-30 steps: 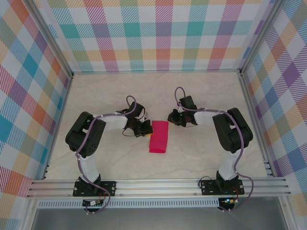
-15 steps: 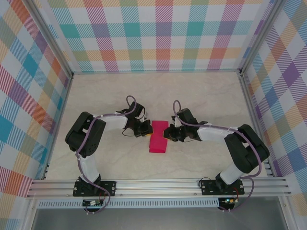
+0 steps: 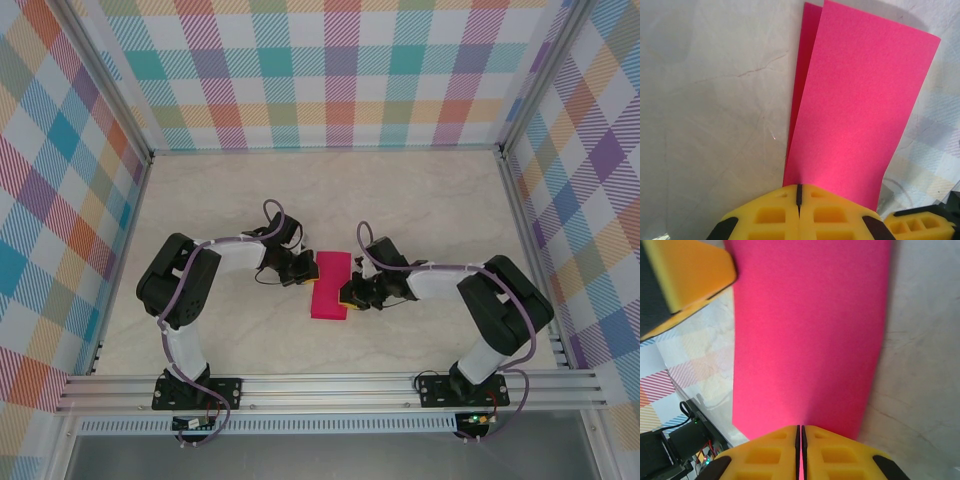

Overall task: Fold a paper plane with a square sheet of paper (pick it up from the middle)
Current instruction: Fold the square sheet of paper in half at the center of the table.

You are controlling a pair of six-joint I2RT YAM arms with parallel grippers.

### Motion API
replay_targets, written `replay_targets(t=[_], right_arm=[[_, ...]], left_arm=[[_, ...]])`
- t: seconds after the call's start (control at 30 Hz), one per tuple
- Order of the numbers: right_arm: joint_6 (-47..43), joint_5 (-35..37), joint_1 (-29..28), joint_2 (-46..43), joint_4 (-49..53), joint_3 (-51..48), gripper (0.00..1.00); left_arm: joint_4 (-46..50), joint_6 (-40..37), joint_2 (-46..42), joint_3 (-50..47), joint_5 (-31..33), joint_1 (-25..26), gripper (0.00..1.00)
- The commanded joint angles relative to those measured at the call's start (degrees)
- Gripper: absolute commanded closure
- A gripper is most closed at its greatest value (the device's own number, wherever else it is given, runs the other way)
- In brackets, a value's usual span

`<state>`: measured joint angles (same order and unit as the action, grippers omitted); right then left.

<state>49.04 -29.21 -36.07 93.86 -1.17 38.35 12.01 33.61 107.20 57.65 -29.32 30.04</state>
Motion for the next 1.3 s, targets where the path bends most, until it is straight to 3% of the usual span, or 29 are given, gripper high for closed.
replay_targets(t=[0.0, 0.17, 0.43, 1.27], right_arm=[[-0.3, -0.5, -0.4, 2.0, 0.9, -1.5, 0.88], [-1.4, 1.4, -1.5, 2.1, 3.2, -0.4, 0.88], [-2.4, 1.9, -2.8, -4.6, 4.6, 0.1, 0.87], [-3.5, 6.4, -5.6, -0.8, 12.4, -1.8, 0.88]], left_arm=[[9.9, 0.2, 6.5, -4.2, 11.5, 0.7, 1.00], [9.8, 0.2, 6.4, -4.3, 11.7, 0.7, 1.00], [9.8, 0.2, 6.4, -4.4, 11.6, 0.7, 1.00], [10.0, 0.2, 6.7, -3.8, 12.0, 0.7, 1.00]])
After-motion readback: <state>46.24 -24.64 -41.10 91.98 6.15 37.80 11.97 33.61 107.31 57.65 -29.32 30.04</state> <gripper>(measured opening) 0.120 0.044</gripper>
